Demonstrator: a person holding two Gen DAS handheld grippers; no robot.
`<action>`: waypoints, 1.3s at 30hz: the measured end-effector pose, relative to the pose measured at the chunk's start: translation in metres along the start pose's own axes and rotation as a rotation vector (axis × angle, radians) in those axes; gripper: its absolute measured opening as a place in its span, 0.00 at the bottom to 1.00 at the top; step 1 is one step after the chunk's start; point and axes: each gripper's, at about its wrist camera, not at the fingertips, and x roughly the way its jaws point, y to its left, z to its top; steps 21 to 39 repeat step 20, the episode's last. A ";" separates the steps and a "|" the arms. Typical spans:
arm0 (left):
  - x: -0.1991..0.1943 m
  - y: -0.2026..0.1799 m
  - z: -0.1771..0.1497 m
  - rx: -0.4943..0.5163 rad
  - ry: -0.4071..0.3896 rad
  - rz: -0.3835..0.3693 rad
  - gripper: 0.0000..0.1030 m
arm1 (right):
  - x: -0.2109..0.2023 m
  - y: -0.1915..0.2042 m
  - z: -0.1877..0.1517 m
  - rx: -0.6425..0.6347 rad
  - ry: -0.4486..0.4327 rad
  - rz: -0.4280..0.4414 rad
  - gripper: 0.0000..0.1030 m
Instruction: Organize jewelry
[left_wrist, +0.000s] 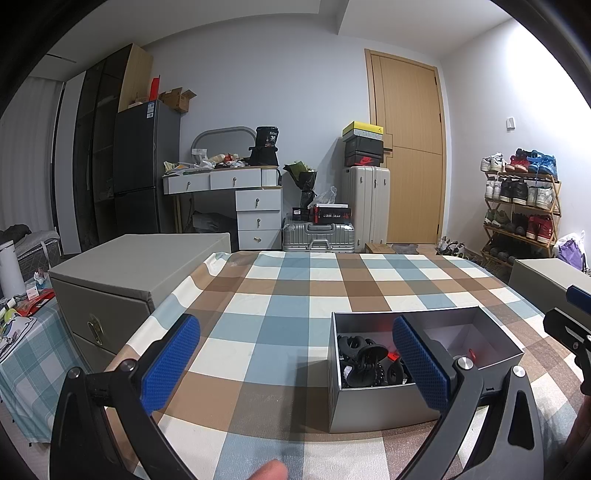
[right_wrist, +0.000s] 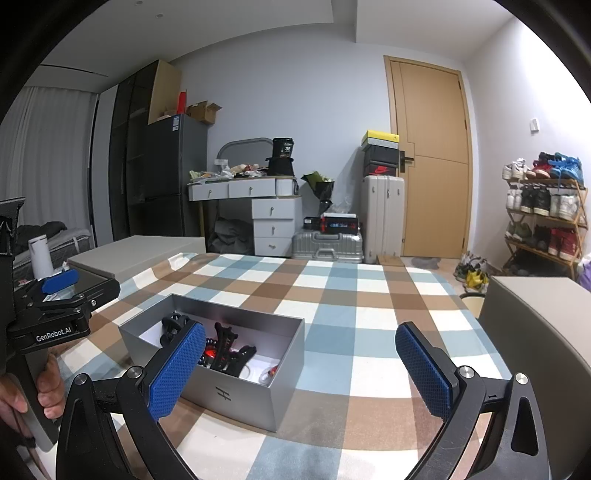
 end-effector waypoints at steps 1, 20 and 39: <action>0.000 0.000 0.000 0.000 0.000 0.000 0.99 | -0.001 0.000 0.000 0.000 0.000 0.000 1.00; 0.002 -0.003 0.000 0.001 0.005 -0.008 0.99 | 0.000 0.000 0.000 0.000 0.000 0.000 1.00; 0.002 -0.003 0.000 0.001 0.005 -0.008 0.99 | 0.000 0.000 0.000 0.000 0.000 0.000 1.00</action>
